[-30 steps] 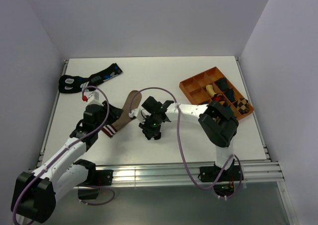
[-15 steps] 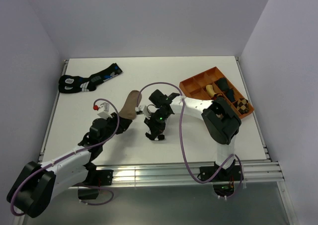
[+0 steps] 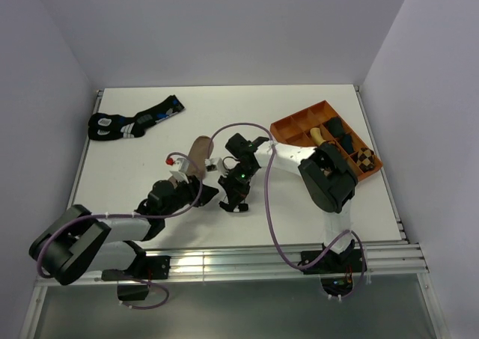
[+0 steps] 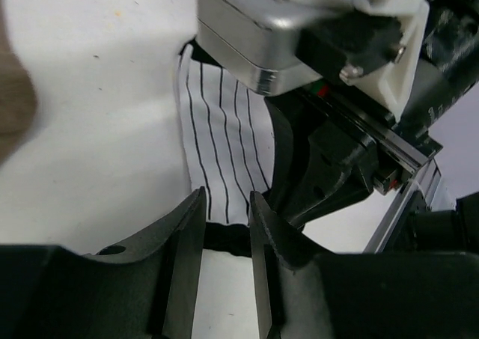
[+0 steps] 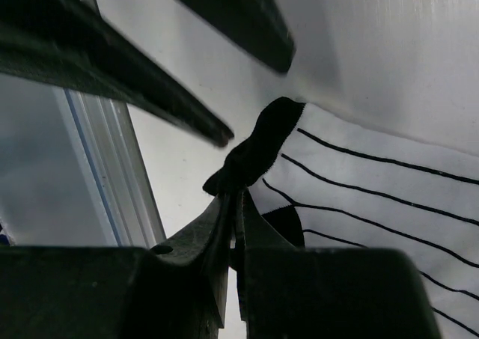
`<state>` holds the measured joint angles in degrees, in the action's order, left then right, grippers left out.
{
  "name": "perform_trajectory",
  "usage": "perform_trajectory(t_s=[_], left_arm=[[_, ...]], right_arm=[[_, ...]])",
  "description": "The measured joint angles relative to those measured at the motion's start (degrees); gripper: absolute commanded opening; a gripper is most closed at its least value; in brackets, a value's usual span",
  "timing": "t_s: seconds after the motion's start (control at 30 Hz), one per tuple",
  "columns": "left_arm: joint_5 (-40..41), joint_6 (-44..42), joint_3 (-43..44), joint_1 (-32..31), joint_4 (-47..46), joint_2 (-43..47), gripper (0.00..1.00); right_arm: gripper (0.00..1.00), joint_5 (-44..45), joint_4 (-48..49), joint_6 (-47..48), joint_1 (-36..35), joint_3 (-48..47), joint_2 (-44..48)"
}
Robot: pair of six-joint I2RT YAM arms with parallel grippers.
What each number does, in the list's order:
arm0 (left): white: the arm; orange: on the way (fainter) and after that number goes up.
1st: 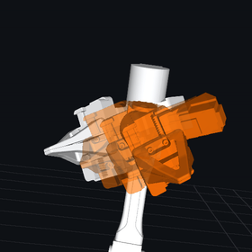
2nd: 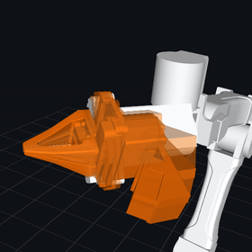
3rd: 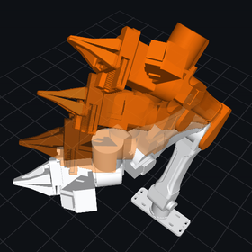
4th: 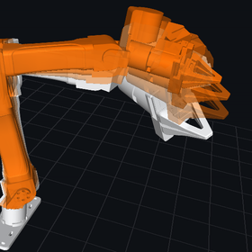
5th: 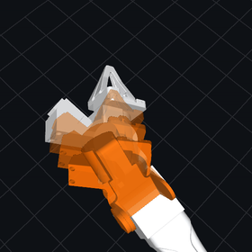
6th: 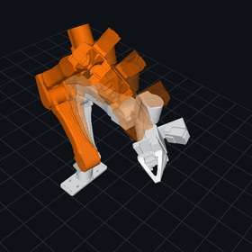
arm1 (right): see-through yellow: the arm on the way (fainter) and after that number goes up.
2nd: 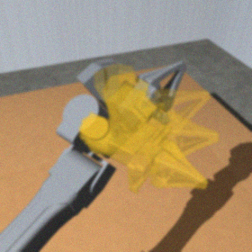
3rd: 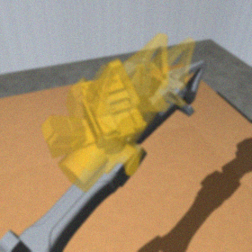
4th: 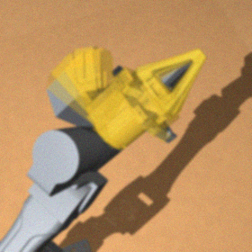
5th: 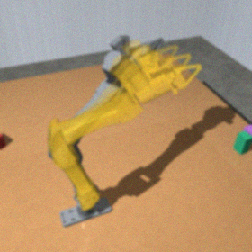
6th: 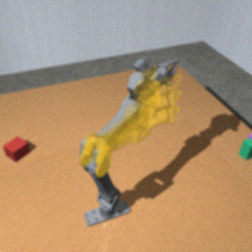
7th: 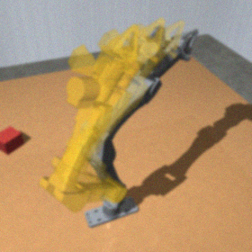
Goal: Roll the socks
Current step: Roll the sock at the center of the board.
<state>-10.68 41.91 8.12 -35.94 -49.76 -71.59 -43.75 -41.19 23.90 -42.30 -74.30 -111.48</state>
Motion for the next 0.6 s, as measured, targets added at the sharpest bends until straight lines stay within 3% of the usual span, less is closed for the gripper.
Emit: perform_trajectory(t_s=[0.6], left_arm=[[-5.4,-0.5,5.3,-3.5,-12.5,-18.5,0.25]], right_arm=[[0.07,-1.6,-0.4,0.0,1.5,0.0,-0.5]])
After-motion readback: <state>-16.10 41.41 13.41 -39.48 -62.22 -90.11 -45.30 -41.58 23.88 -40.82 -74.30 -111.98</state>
